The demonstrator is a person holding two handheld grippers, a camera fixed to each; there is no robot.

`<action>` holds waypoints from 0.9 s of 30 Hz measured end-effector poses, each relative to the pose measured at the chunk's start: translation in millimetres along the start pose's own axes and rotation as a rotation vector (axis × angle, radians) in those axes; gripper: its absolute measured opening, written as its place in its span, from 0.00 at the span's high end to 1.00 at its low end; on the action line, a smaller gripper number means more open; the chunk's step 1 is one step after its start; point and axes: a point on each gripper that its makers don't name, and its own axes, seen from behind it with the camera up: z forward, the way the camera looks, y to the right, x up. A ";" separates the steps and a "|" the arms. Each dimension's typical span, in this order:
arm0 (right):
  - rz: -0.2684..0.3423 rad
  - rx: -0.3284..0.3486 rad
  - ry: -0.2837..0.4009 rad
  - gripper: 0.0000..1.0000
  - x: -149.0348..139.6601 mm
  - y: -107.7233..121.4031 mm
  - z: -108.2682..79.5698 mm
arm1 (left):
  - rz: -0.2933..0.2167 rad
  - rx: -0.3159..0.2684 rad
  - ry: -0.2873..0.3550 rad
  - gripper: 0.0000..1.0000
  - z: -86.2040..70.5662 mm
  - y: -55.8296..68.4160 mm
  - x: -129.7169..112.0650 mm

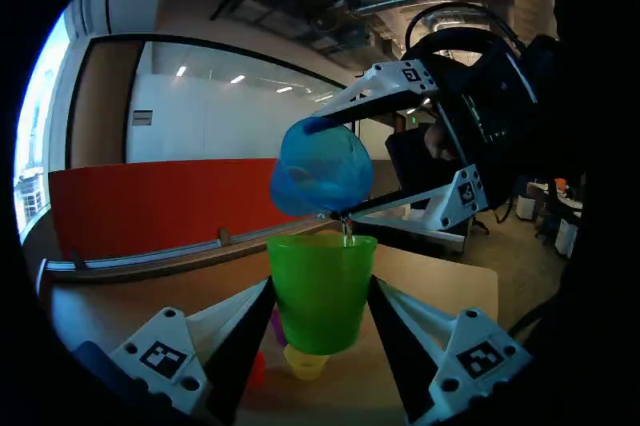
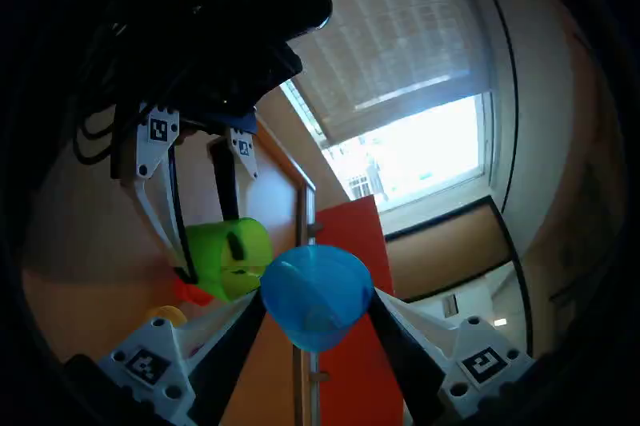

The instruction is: Pour water

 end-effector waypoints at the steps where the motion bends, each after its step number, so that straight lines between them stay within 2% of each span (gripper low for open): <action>1: -0.001 0.000 0.000 0.09 0.2 0.0 0.1 | 0.000 0.000 0.000 0.21 0.0 0.0 -0.1; 27: -0.068 0.003 -0.009 0.09 -0.8 -3.9 4.0 | -0.001 0.001 -0.004 0.21 0.6 0.5 -2.1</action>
